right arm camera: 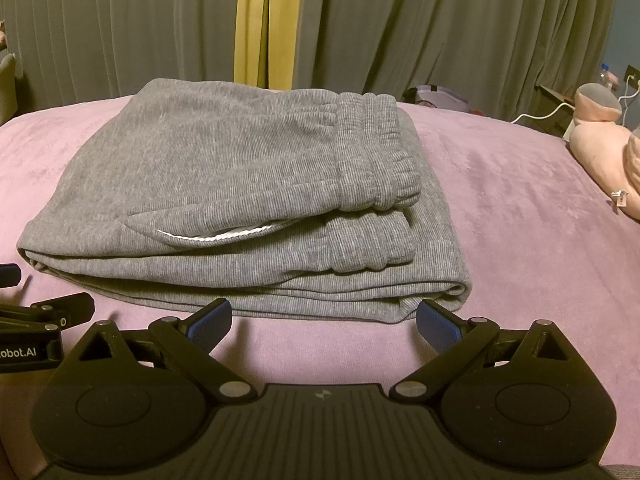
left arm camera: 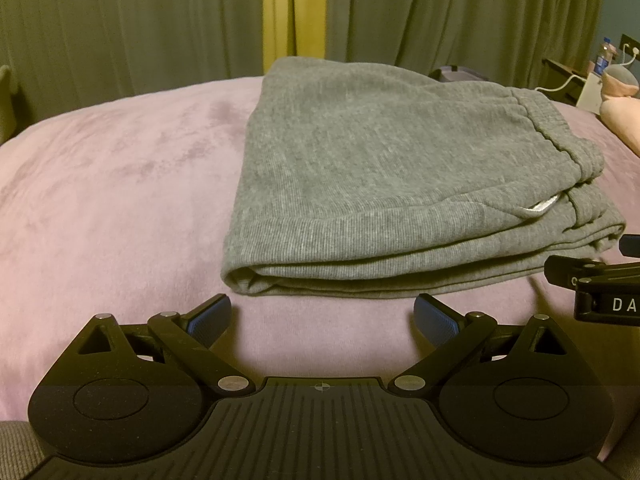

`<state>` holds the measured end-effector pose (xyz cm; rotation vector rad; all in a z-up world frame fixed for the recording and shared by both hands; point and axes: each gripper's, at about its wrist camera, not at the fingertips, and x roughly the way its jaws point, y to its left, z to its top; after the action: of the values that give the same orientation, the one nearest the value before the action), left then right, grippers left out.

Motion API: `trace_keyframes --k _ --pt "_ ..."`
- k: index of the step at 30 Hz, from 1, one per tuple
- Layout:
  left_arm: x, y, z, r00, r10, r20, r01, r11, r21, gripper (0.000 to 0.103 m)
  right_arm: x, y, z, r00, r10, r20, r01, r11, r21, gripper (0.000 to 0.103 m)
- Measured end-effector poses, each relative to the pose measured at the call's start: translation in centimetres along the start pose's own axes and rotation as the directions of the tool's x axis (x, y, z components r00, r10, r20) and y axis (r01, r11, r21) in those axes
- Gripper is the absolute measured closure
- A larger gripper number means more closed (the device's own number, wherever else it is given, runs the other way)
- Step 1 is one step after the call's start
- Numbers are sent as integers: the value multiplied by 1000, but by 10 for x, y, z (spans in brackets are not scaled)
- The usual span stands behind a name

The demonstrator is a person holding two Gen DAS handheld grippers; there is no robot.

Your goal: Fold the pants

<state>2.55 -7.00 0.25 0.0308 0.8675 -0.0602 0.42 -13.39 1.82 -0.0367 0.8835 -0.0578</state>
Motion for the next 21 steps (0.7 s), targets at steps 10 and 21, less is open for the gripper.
trace_keyframes --k 10,21 --pt "0 0 0 1000 1 0 -1 1000 -1 2 0 0 -1 1000 -3 -2 3 1000 -4 4" --pt "0 0 0 1000 1 0 -1 1000 0 2 1 0 -1 1000 -4 -4 4 1000 -12 4"
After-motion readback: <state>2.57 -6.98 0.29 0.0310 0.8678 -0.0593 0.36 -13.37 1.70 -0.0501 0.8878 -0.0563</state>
